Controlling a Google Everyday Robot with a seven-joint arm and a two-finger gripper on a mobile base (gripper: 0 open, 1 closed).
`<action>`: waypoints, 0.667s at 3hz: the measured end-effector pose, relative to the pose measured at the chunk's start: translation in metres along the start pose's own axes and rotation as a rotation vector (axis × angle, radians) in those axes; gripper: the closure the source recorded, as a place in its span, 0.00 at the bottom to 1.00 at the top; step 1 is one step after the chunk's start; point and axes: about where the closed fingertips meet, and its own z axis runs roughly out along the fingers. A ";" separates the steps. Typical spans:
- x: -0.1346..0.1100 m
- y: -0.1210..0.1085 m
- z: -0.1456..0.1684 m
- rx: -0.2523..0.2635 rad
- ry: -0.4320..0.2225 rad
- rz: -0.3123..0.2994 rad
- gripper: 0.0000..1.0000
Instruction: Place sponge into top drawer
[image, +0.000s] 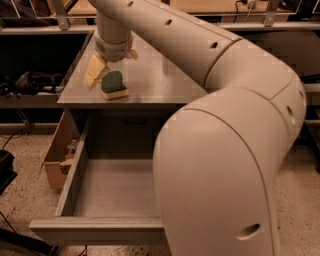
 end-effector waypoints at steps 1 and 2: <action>0.009 -0.004 0.019 0.012 0.071 0.039 0.00; 0.018 -0.001 0.038 -0.003 0.113 0.068 0.00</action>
Offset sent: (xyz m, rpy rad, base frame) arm 0.0000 -0.0052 -0.0591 -0.0700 0.1392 -0.1035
